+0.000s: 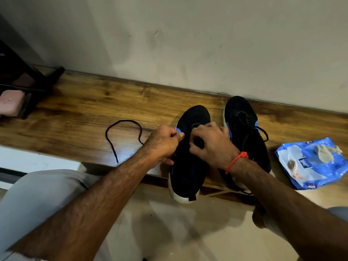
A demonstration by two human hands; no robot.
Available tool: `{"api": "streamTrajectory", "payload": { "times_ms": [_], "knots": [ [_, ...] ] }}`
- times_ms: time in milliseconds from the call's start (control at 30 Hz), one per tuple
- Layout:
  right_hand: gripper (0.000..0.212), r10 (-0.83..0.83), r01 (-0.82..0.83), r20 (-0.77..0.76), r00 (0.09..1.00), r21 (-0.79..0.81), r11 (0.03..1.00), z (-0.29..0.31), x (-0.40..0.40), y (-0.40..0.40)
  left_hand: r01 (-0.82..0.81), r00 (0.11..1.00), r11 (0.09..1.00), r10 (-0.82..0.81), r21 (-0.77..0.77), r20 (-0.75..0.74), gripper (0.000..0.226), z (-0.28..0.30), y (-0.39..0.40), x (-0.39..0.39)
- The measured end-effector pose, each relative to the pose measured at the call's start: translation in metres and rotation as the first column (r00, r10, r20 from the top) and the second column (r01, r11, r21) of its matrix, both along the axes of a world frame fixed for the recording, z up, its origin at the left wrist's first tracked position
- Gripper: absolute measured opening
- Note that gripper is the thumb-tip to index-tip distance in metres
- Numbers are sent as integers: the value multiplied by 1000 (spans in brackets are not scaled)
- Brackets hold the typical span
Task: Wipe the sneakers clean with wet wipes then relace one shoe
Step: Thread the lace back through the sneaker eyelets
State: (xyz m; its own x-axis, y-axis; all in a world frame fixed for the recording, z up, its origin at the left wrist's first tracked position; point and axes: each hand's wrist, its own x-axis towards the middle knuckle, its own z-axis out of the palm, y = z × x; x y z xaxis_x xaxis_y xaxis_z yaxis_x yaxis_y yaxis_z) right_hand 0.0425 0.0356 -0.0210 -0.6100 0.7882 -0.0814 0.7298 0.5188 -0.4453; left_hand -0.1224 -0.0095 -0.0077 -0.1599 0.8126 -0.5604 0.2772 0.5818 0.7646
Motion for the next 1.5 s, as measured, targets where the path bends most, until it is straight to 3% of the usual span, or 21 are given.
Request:
{"api": "streamTrajectory", "payload": {
  "times_ms": [200,467,700,933,1500],
  "knots": [
    [13,-108,111,-70,992,42,993,-4,-3,2,21,1000,1000,-21,17,17,22,2,0,-2],
    [9,42,-36,-69,997,85,996,-2,-5,-4,32,999,999,-33,19,4,21,3,0,-2],
    [12,-99,103,-34,994,132,986,-4,-3,0,64,998,996,-63,62,-28,22,0,1,-3],
    [9,-66,73,-97,993,71,995,-5,-5,-4,73,997,994,-71,84,-33,21,-3,1,-5],
    [19,-218,202,40,975,242,949,-9,-10,-10,131,989,981,-119,143,-88,19,-5,1,-1]
  ]
}}
